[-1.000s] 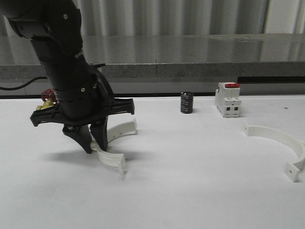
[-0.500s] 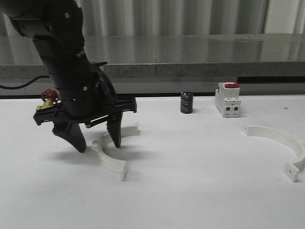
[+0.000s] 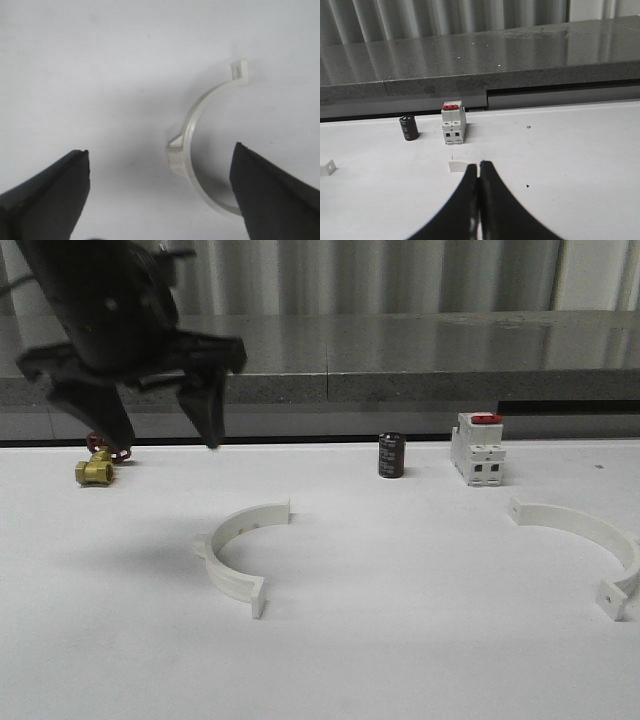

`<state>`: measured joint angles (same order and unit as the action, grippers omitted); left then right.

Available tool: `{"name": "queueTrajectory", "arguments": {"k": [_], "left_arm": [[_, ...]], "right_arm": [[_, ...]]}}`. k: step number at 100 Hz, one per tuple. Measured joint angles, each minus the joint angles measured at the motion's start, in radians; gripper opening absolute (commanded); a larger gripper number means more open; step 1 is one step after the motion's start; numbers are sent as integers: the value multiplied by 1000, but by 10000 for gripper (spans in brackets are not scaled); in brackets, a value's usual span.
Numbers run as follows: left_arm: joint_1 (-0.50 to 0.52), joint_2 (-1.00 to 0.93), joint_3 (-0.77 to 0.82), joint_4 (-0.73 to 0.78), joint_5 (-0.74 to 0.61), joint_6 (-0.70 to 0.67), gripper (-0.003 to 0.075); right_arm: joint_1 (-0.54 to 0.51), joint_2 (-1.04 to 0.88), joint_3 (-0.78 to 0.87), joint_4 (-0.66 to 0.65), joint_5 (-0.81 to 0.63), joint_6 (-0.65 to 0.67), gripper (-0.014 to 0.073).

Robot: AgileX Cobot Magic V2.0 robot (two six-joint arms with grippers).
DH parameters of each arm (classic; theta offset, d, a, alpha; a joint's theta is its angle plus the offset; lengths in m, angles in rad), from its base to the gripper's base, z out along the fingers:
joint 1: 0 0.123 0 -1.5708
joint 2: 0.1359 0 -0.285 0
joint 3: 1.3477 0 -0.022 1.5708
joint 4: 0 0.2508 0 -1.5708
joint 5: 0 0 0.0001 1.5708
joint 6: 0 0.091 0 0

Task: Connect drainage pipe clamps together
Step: 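Open the left gripper and raise it away from the clamp half, then move the right gripper over the other white clamp half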

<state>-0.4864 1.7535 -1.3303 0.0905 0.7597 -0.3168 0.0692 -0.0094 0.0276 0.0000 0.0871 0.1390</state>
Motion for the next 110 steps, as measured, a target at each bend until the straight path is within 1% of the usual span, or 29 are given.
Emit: {"name": "queueTrajectory", "arguments": {"k": [12,28,38,50,58,70,82,103,110], "left_arm": [[73,-148,3,11,14,71,566],[195,-364,30,22,33,137,566],[267,-514,86,28,39,172,566],[319,-663,194,27,38,190,566],[334,-753,289,27,13,191,566],[339,-902,451,27,-60,191,566],[339,-1065,595,18,-90,191,566],[339,-1254,753,15,-101,191,560],[339,-1297,784,15,-105,191,517]], "right_arm": [[0,0,0,0,0,0,-67],[0,0,0,0,0,0,-67],[0,0,0,0,0,0,-67],[0,0,0,0,0,0,-67],[0,0,0,0,0,0,-67],[0,0,0,0,0,0,-67],[0,0,0,0,0,0,-67],[0,0,0,0,0,0,-67],[0,0,0,0,0,0,-67]]}}
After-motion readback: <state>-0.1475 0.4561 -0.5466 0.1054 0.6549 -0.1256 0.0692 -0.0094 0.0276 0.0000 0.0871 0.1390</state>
